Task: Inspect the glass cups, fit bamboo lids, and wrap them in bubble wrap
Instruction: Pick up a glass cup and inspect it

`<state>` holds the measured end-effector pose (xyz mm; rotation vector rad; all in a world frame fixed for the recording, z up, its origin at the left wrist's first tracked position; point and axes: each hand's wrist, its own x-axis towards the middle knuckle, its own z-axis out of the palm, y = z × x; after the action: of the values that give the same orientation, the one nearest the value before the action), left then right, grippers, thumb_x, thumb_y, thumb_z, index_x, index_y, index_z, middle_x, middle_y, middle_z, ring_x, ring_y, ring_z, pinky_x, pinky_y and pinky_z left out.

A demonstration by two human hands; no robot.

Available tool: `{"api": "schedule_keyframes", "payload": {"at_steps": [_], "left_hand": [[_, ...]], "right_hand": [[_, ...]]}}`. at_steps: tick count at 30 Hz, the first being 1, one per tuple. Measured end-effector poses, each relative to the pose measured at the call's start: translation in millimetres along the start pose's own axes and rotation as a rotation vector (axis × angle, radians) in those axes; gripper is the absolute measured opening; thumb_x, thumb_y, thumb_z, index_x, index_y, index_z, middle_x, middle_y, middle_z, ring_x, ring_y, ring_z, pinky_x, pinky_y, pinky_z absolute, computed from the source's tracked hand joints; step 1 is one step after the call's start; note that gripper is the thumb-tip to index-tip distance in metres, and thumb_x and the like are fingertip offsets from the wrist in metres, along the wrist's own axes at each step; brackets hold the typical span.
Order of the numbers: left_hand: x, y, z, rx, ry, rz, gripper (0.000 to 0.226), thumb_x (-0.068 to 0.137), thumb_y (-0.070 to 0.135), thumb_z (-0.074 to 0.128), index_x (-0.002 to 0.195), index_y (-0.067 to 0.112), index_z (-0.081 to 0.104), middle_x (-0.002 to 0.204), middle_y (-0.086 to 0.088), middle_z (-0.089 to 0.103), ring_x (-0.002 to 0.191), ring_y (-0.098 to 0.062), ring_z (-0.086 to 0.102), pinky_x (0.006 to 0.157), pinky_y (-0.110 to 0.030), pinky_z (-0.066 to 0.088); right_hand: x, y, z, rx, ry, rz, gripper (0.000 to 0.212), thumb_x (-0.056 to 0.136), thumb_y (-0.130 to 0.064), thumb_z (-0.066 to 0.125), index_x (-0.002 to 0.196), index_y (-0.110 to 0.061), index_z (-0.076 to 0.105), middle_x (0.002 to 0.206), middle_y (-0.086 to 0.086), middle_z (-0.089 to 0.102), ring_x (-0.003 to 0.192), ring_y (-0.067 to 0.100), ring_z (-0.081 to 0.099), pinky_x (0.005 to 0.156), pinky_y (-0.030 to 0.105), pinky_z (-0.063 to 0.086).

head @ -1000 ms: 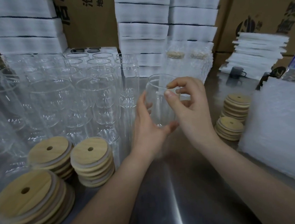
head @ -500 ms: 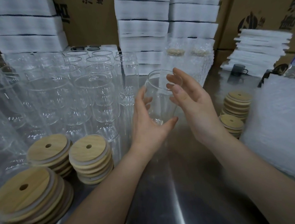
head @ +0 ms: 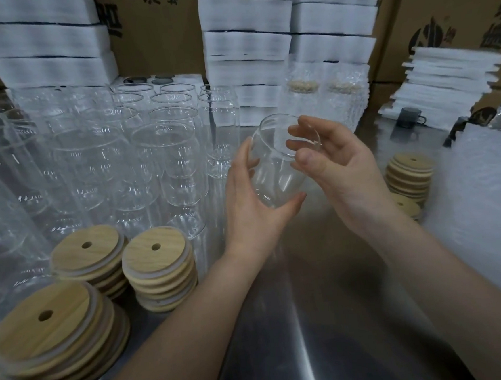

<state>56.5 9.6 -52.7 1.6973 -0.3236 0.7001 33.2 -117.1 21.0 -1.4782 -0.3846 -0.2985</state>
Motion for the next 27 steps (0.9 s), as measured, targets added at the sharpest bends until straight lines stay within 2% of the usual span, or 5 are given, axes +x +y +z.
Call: {"api": "schedule_keyframes", "payload": {"at_steps": [8, 14, 18, 23, 27], "left_hand": [[2.5, -1.1, -3.1, 0.081, 0.005, 0.108, 0.099, 0.065, 0.033, 0.084, 0.143, 0.041, 0.022, 0.142, 0.009, 0.046, 0.132, -0.010, 0.044, 0.109, -0.040, 0.040], [3.6, -4.9, -2.7, 0.135, 0.015, 0.230, 0.096, 0.067, 0.029, 0.083, 0.144, 0.032, 0.026, 0.135, 0.031, 0.031, 0.131, 0.001, 0.037, 0.111, -0.023, 0.031], [2.7, -2.6, -2.6, 0.143, 0.018, 0.271, 0.088, 0.070, 0.039, 0.076, 0.142, 0.029, 0.028, 0.135, 0.019, 0.034, 0.128, 0.003, 0.034, 0.109, -0.015, 0.026], [2.1, -1.0, -1.4, 0.183, 0.019, 0.327, 0.089, 0.069, 0.032, 0.081, 0.141, 0.025, 0.029, 0.139, 0.002, 0.046, 0.130, -0.013, 0.043, 0.109, -0.037, 0.036], [2.7, -0.7, 0.7, 0.214, 0.027, 0.374, 0.090, 0.068, 0.027, 0.086, 0.140, 0.023, 0.032, 0.138, -0.007, 0.051, 0.129, -0.020, 0.045, 0.104, -0.048, 0.040]], "right_hand": [[-2.4, -2.8, 2.7, -0.024, -0.005, -0.020, 0.056, 0.067, -0.012, 0.078, 0.115, -0.011, 0.048, 0.118, 0.006, 0.059, 0.118, 0.022, 0.060, 0.086, 0.023, 0.052], [-3.9, -6.4, 7.2, -0.078, 0.029, -0.049, 0.057, 0.061, -0.015, 0.079, 0.107, -0.013, 0.044, 0.108, 0.005, 0.055, 0.110, 0.016, 0.058, 0.087, 0.028, 0.055], [-4.3, -6.5, 7.0, -0.129, 0.070, -0.060, 0.056, 0.059, -0.023, 0.083, 0.098, -0.019, 0.044, 0.099, -0.001, 0.055, 0.107, 0.022, 0.059, 0.099, 0.042, 0.051], [-4.0, -7.9, 8.3, -0.115, 0.136, -0.037, 0.060, 0.051, -0.042, 0.083, 0.091, -0.022, 0.044, 0.094, 0.002, 0.052, 0.094, 0.015, 0.056, 0.101, 0.051, 0.048], [-4.3, -8.9, 7.8, -0.062, 0.170, 0.005, 0.051, 0.064, -0.034, 0.087, 0.087, -0.019, 0.044, 0.092, 0.011, 0.046, 0.089, 0.019, 0.051, 0.096, 0.053, 0.049]]}}
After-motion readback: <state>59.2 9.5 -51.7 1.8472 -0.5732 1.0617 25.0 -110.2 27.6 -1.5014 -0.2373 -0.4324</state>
